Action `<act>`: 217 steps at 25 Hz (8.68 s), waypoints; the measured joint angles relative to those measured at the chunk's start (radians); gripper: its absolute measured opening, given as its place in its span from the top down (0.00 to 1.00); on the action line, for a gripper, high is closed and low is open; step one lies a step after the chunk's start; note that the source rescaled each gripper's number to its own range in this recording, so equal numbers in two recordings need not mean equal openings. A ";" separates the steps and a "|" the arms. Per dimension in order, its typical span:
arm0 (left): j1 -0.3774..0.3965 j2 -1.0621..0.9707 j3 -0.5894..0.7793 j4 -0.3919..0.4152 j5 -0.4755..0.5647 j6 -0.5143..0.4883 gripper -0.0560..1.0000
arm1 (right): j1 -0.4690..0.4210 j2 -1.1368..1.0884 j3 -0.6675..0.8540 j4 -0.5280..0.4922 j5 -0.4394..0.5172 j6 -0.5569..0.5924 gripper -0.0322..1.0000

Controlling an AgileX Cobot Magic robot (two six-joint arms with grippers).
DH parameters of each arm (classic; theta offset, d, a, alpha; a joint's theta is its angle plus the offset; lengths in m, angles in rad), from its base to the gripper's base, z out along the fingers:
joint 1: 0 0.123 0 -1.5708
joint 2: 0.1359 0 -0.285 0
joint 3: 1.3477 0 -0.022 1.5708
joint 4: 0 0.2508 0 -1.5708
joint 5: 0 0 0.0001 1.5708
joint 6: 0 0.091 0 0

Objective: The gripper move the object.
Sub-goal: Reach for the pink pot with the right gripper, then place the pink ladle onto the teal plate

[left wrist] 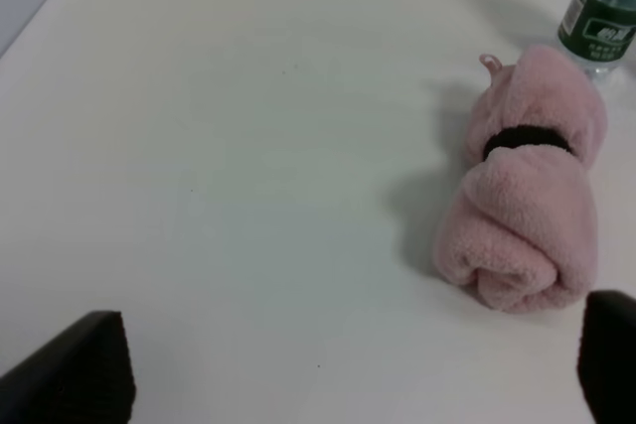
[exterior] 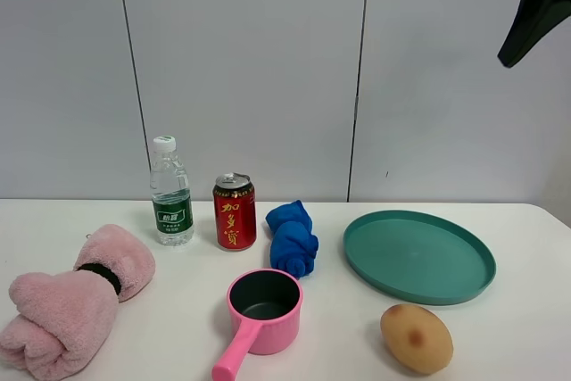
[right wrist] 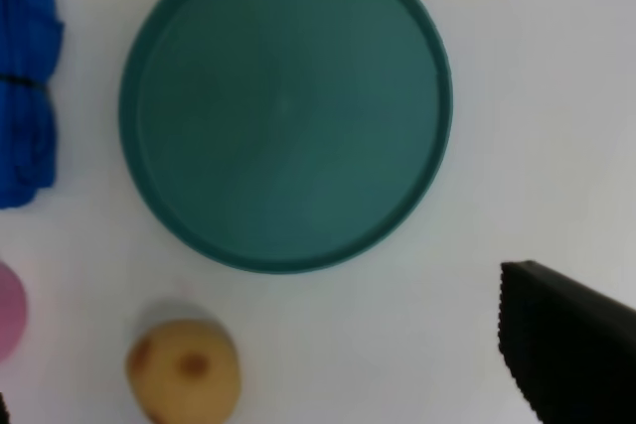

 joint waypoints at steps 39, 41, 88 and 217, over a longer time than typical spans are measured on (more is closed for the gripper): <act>0.000 0.000 0.000 0.000 0.000 0.000 0.00 | 0.829 0.416 -0.001 -0.392 -0.269 0.332 0.08; 0.000 0.000 0.000 0.000 0.000 0.000 0.00 | 0.829 0.439 -0.001 -0.439 -0.278 0.362 0.08; 0.000 0.000 0.000 0.000 0.000 0.000 0.00 | 0.786 0.562 0.081 -0.519 -0.416 0.734 0.14; 0.000 0.000 0.000 0.000 0.000 0.000 0.00 | 0.336 0.610 0.067 -0.690 -0.461 0.763 0.05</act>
